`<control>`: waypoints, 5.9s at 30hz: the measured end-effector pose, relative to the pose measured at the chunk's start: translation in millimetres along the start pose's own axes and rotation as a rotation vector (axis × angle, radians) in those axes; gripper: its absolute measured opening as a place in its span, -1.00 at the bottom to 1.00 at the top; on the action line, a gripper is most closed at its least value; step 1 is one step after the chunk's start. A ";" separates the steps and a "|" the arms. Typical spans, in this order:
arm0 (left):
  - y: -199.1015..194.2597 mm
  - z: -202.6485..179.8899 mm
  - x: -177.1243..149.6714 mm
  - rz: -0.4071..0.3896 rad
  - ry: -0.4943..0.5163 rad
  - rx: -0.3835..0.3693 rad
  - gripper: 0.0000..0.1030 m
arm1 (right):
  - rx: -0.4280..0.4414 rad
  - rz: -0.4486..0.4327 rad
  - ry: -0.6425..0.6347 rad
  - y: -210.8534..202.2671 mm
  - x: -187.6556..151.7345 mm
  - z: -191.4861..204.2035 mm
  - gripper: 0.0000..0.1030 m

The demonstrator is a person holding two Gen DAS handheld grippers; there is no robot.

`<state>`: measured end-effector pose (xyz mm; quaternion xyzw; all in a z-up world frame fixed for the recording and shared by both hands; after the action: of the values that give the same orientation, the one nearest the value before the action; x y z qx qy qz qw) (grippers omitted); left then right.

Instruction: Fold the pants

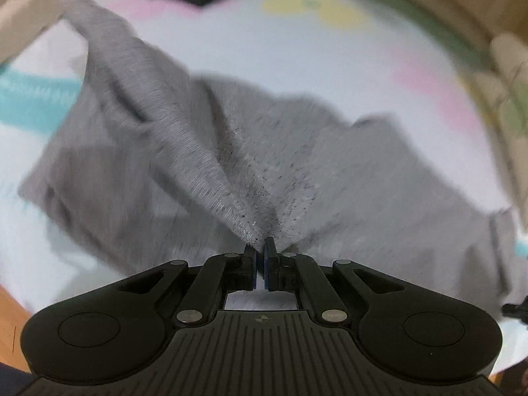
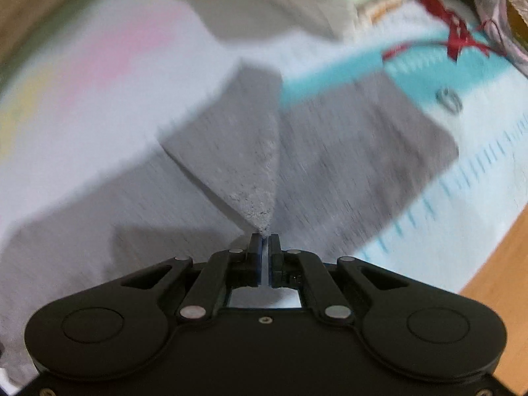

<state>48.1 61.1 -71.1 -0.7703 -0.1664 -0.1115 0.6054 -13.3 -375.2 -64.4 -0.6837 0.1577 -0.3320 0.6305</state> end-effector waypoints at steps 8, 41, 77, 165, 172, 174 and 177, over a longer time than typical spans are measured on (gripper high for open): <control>26.1 13.1 -7.5 0.009 0.016 0.015 -0.92 | -0.109 -0.085 -0.013 -16.9 -2.2 -22.1 -0.59; -4.7 6.6 -36.5 -0.029 0.094 -0.022 -0.92 | -0.135 -0.052 0.174 22.1 44.6 -90.8 -0.93; -74.2 140.0 32.4 -0.124 -0.159 0.128 -0.20 | -0.040 -0.363 -0.165 -53.2 8.6 55.4 -0.08; -4.6 177.0 46.1 -0.153 -0.193 0.197 -0.95 | 0.388 -0.372 -1.022 -55.0 -97.3 294.3 -0.03; -39.5 131.4 40.6 -0.278 -0.113 0.263 -0.94 | 0.208 -0.348 -0.676 -36.3 -20.3 208.8 -0.03; -42.1 106.7 39.4 -0.289 -0.066 0.215 -0.93 | 0.162 -0.337 -0.584 -30.6 -4.6 179.8 -0.03; -34.0 68.7 34.7 -0.261 0.014 0.150 -0.93 | 0.083 -0.305 -0.453 -20.6 17.0 136.4 -0.02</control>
<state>64.6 139.2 -44.4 -0.6940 -0.2685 -0.1818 0.6428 83.9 -279.5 -38.1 -0.7299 -0.1060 -0.2677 0.6199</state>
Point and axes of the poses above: each gripper's, at about its wrist camera, not at the fingertips, and y roughly the way its jaws point, z to its left, x to its top, the point moved 1 cm from there along y, roughly the way its jaws point, and after that the axes turned 4 degrees about -x, right-handed, at the moved point
